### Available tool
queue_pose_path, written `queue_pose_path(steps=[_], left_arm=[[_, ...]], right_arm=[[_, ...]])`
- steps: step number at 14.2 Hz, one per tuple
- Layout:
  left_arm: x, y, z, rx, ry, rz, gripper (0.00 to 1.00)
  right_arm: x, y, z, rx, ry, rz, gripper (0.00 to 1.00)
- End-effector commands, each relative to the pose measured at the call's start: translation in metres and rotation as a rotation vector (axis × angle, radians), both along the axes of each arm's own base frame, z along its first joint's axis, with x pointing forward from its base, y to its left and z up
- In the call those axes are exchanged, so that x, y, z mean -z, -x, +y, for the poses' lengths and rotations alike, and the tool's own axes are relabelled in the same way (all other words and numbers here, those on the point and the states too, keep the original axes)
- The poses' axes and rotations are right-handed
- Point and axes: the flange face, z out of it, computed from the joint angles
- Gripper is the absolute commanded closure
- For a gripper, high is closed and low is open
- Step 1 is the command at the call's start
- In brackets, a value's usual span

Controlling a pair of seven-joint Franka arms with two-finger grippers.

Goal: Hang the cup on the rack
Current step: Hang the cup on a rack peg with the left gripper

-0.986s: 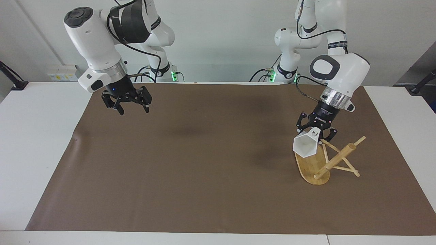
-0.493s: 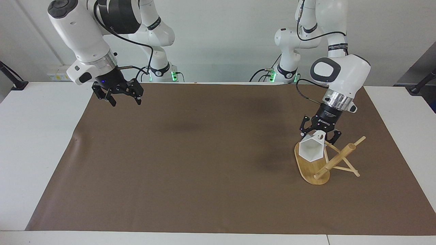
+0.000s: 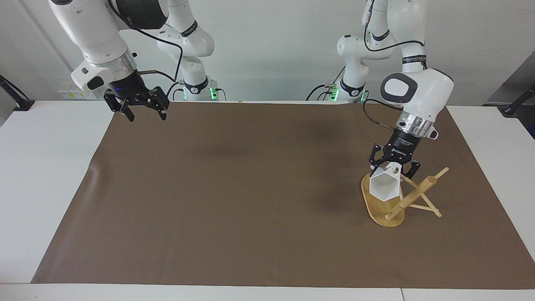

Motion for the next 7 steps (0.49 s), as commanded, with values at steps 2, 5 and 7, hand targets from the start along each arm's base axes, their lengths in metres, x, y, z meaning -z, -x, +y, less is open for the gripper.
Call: queue_pose_path(steps=[2, 5, 7], left_arm=[[-0.002, -0.007, 0.012, -0.038, -0.001, -0.009, 1.00], [0.001, -0.007, 0.012, -0.040, -0.003, -0.006, 1.00], [0.001, -0.007, 0.011, -0.038, -0.004, -0.009, 0.97]], right_arm=[[-0.015, 0.000, -0.017, 0.002, 0.056, -0.019, 0.00], [-0.016, -0.002, -0.031, 0.008, 0.059, -0.019, 0.00], [-0.014, -0.002, -0.036, -0.012, 0.060, -0.016, 0.00]])
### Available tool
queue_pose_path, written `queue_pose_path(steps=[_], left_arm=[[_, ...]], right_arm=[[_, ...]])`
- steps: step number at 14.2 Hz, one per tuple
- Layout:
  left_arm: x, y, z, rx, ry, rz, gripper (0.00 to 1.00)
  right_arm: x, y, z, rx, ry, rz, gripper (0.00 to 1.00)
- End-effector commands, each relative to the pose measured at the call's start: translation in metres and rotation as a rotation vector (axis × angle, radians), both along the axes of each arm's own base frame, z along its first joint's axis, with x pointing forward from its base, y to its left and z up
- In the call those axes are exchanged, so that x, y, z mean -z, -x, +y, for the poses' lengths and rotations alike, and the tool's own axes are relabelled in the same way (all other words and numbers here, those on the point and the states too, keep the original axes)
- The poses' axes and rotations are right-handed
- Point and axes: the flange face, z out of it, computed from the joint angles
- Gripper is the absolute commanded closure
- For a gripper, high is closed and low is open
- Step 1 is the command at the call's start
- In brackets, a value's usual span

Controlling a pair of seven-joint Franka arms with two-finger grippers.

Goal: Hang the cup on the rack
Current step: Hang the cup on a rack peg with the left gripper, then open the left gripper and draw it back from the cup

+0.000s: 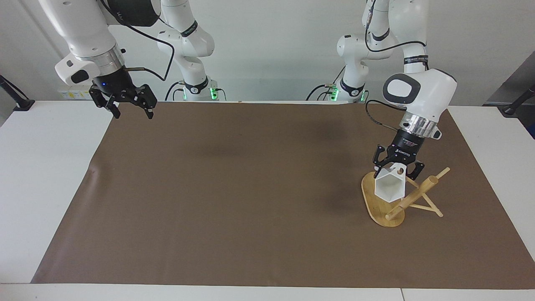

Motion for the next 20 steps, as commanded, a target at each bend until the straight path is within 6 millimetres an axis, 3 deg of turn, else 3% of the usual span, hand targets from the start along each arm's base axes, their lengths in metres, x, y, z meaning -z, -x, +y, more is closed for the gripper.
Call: queue_pose_path(steps=[1, 2, 3, 5, 10, 14, 17, 20], left_arm=[[0.000, -0.005, -0.001, -0.014, -0.004, -0.007, 0.88], [0.000, -0.005, 0.000, -0.015, -0.005, -0.009, 0.60], [0.001, -0.005, 0.001, -0.018, -0.003, -0.006, 0.01], [0.000, -0.005, 0.002, -0.018, -0.003, -0.008, 0.00], [-0.002, -0.006, 0.005, -0.005, -0.004, -0.003, 0.00], [-0.030, -0.015, 0.011, 0.110, -0.033, 0.042, 0.00], [-0.048, -0.001, 0.005, 0.187, -0.073, 0.068, 0.00], [-0.066, 0.014, 0.000, 0.321, -0.230, 0.109, 0.00]], right_arm=[[0.000, -0.002, -0.008, -0.049, 0.030, 0.014, 0.00], [-0.009, -0.003, -0.005, -0.059, 0.046, -0.003, 0.00], [-0.019, -0.004, -0.003, -0.063, 0.054, -0.024, 0.00], [-0.019, -0.004, 0.003, -0.071, 0.049, -0.025, 0.00], [-0.009, -0.004, -0.005, -0.055, 0.041, -0.014, 0.00], [0.012, -0.005, -0.017, -0.038, 0.036, -0.029, 0.00], [0.011, -0.003, -0.018, -0.036, 0.034, -0.023, 0.00], [0.011, -0.003, -0.018, -0.017, -0.024, -0.027, 0.00]])
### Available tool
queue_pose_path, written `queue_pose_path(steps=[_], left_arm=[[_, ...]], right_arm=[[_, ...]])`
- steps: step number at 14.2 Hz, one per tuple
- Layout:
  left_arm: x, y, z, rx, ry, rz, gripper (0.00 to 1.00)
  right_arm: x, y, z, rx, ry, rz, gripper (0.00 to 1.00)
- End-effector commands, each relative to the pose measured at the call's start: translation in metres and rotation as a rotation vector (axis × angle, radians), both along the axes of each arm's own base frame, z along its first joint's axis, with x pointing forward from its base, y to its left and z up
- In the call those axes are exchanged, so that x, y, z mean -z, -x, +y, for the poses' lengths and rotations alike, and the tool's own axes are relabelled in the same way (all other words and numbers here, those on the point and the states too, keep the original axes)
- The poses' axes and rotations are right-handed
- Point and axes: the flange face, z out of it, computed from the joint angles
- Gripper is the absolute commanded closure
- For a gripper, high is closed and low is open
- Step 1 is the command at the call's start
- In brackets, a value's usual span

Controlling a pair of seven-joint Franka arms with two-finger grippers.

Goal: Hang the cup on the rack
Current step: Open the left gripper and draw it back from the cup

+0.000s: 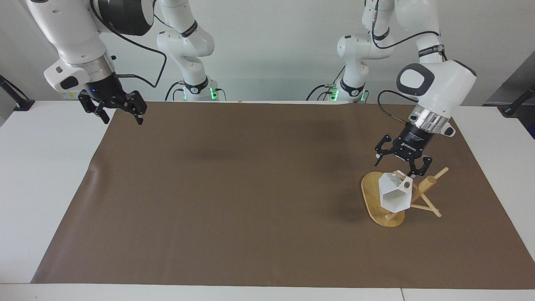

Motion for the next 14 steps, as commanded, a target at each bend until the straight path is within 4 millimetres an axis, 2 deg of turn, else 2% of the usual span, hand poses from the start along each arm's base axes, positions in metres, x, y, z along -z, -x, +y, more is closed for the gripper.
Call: queue_pose_path(steps=[1, 5, 7, 11, 14], left_arm=[[-0.026, 0.021, -0.001, 0.107, -0.129, 0.033, 0.00], [-0.057, 0.026, -0.002, 0.216, -0.239, 0.052, 0.00], [-0.078, 0.034, -0.003, 0.335, -0.309, 0.047, 0.00], [-0.106, 0.045, 0.001, 0.588, -0.407, 0.016, 0.00], [-0.129, 0.049, 0.017, 0.817, -0.476, -0.038, 0.00]], right_arm=[[-0.001, 0.005, -0.003, 0.000, -0.040, -0.010, 0.00], [-0.001, 0.005, -0.002, 0.004, -0.039, -0.007, 0.00], [0.000, 0.007, -0.002, 0.047, -0.036, 0.007, 0.00], [-0.001, 0.008, -0.002, 0.073, -0.023, 0.006, 0.00], [-0.001, 0.008, -0.002, 0.073, -0.021, 0.006, 0.00]])
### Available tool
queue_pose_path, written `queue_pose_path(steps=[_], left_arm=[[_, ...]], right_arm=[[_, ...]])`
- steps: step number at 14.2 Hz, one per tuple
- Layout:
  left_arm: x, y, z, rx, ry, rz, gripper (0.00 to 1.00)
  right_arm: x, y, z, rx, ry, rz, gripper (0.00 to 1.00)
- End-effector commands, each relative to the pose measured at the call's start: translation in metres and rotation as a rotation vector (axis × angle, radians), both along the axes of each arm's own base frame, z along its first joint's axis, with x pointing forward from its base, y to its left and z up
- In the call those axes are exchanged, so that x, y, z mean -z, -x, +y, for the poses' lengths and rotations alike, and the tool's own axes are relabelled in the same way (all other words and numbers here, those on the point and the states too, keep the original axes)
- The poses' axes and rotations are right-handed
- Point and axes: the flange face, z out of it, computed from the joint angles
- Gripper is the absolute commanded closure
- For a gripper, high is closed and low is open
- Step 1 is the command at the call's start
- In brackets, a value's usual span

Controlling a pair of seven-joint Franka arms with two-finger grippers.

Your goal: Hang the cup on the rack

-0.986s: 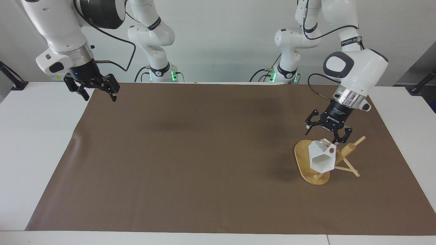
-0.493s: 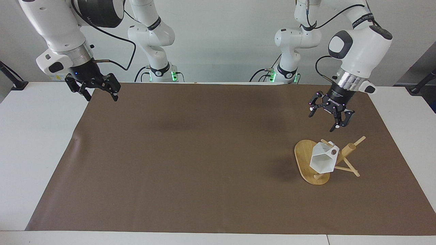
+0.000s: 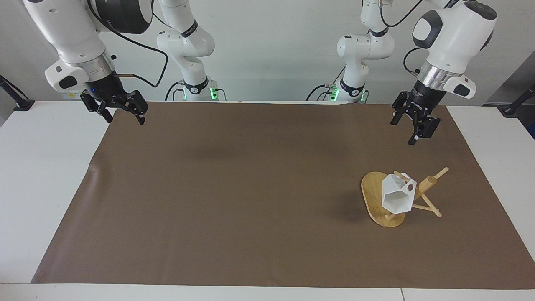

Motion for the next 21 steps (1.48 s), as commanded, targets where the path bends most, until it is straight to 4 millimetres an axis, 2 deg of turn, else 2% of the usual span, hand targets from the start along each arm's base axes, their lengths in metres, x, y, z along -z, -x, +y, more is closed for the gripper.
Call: queue_pose_path(steps=[1, 4, 9, 11, 13, 17, 21], left_arm=[[-0.022, 0.004, 0.021, 0.228, -0.076, -0.015, 0.00], [-0.031, 0.000, 0.031, 0.554, -0.155, -0.065, 0.00], [-0.028, 0.006, 0.028, 1.092, -0.293, -0.050, 0.00], [-0.042, 0.011, 0.032, 1.247, -0.313, -0.035, 0.00], [-0.051, 0.018, 0.034, 1.345, -0.302, 0.011, 0.00], [-0.061, 0.017, 0.037, 1.485, -0.292, 0.061, 0.00], [-0.051, 0.021, 0.037, 1.523, -0.281, 0.058, 0.00]], right_arm=[[0.000, 0.007, -0.001, 0.016, 0.002, 0.007, 0.00], [0.000, 0.008, -0.001, 0.035, 0.002, 0.014, 0.00], [0.000, 0.008, 0.001, 0.033, 0.002, 0.014, 0.00], [0.000, 0.007, 0.001, 0.030, 0.003, 0.011, 0.00], [0.000, 0.007, 0.000, 0.030, 0.001, 0.006, 0.00], [0.000, 0.007, -0.002, 0.036, 0.001, 0.006, 0.00], [0.000, 0.007, -0.003, 0.041, 0.000, 0.006, 0.00]])
